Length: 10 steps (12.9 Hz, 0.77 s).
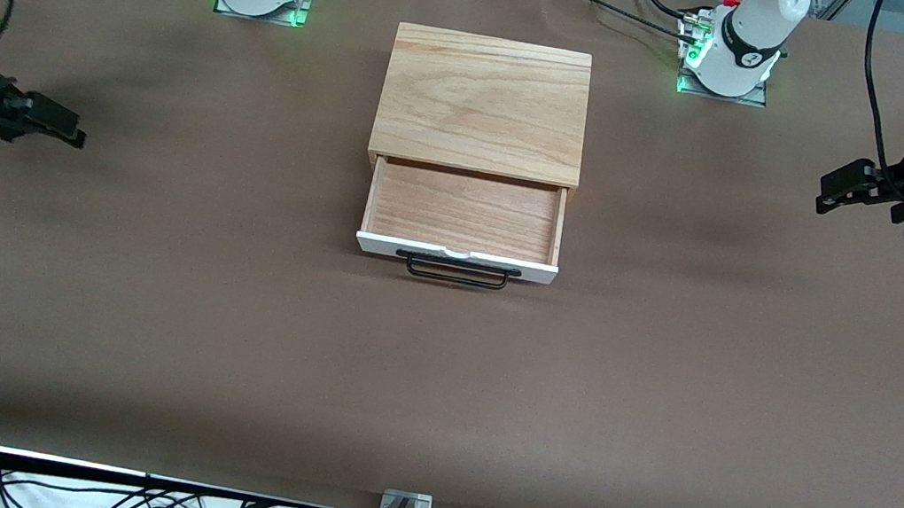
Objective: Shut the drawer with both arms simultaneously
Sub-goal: 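Move both grippers toward the white drawer front beside the black handle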
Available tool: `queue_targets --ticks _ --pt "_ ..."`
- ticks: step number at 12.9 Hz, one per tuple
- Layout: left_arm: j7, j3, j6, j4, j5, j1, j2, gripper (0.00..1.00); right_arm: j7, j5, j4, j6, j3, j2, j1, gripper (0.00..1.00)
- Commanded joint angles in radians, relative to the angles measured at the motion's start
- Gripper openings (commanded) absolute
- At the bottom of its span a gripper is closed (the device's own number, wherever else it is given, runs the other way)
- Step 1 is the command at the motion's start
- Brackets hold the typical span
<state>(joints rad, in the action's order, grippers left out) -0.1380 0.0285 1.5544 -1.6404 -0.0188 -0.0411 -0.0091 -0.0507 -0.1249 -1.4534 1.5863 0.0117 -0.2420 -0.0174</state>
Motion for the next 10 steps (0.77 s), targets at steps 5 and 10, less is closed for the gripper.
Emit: queue_targets --ticks 5,10 --pt "0.009 0.004 0.091 -0.045 -0.024 -0.002 -0.011 1.0 0.022 -0.059 0.008 0.229 0.033 -0.163 0.157 1.0" --pt "0.017 0.005 0.093 -0.061 -0.027 -0.006 -0.002 1.0 0.023 -0.146 0.05 0.411 0.034 -0.284 0.264 1.0"
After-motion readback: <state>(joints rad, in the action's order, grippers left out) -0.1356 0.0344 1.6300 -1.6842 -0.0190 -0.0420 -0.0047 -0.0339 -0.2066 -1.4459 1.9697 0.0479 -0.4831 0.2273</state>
